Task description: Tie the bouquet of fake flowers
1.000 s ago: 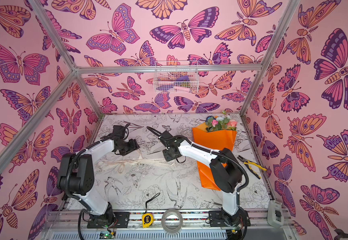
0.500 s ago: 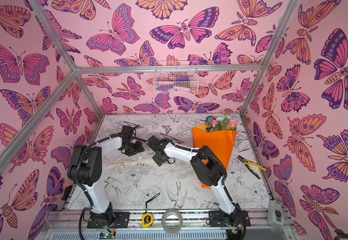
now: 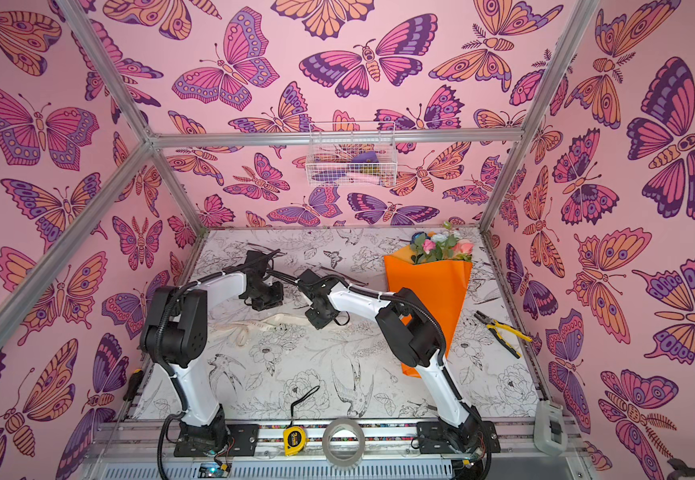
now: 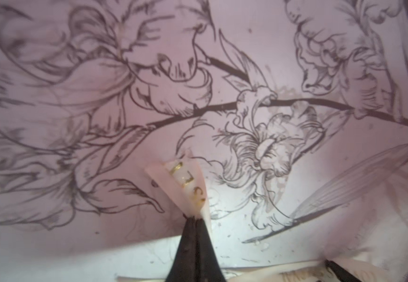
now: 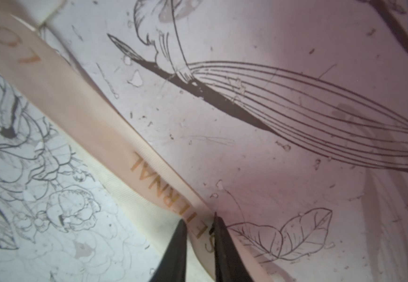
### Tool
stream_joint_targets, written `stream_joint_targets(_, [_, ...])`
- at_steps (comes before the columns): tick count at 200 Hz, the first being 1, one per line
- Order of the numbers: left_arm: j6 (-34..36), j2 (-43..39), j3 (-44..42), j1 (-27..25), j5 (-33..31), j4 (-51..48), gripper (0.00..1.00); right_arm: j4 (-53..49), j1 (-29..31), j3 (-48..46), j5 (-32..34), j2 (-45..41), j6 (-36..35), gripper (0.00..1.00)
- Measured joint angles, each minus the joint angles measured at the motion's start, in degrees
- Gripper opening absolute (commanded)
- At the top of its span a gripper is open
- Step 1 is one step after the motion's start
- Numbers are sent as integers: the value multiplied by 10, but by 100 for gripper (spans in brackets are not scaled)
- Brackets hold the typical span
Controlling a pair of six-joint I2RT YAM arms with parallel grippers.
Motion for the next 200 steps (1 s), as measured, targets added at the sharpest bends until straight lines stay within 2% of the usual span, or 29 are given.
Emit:
stream_joint_targets(16, [0, 0, 2, 0, -10, -2, 0, 7, 0, -19, -1, -12, 4, 0])
stream_joint_targets(38, [0, -13, 2, 6, -33, -7, 0, 7, 0, -56, 3, -38, 16, 0])
stream_joint_targets(62, [-1, -82, -7, 37, -70, -14, 0, 6, -4, -103, 21, -83, 38, 0])
stream_joint_targets(99, [0, -263, -9, 122, -141, -14, 0, 7, -20, -170, 54, -196, 80, 0])
stream_joint_targets(119, [1, -333, -4, 167, -186, -29, 0, 7, -31, -189, 76, -258, 106, 0])
stream_joint_targets(168, [21, -432, 33, 294, -273, -91, 0, -11, -90, -210, 125, -379, 165, 0])
stream_joint_targets(200, [37, -451, 100, 370, -301, -115, 0, -19, -123, -211, 154, -448, 180, 0])
